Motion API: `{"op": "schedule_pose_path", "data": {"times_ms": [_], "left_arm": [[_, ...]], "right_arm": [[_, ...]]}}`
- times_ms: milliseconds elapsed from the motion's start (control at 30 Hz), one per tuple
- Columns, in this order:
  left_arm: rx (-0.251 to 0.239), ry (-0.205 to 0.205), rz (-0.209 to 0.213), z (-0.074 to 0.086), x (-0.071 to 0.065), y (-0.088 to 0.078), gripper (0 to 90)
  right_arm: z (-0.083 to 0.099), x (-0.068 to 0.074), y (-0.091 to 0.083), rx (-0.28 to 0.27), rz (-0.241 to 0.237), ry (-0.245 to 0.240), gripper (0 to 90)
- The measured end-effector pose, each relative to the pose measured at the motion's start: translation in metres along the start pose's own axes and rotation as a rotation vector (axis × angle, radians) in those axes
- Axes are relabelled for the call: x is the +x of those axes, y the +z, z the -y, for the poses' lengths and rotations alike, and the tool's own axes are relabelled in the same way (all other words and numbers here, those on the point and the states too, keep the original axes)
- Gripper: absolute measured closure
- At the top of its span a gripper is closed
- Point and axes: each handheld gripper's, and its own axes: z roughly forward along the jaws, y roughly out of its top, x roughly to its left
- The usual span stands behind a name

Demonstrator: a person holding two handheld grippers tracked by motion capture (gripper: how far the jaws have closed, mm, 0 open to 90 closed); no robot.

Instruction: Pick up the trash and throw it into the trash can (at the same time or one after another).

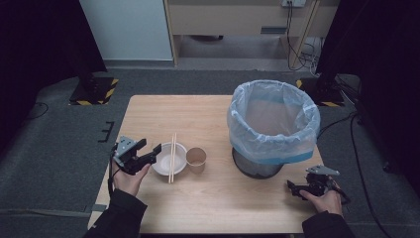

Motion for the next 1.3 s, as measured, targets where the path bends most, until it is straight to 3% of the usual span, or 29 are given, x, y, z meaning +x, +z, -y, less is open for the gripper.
{"op": "schedule_pose_path", "data": {"times_ms": [267,600,933,1300], "left_arm": [[0.036,0.008,0.007,0.004,-0.009,0.019,35.2],[0.128,0.019,0.034,0.018,-0.017,0.039,40.8],[0.233,0.085,0.024,0.032,-0.028,0.054,46.3],[0.299,0.080,0.017,0.037,-0.033,0.067,54.6]], "right_arm": [[0.000,0.000,0.000,0.000,0.000,0.000,1.9],[0.000,0.000,0.000,0.001,-0.003,-0.010,1.9],[0.000,0.000,0.000,0.001,-0.006,-0.008,1.8],[-0.001,0.001,0.000,0.005,-0.009,-0.009,1.8]]}}
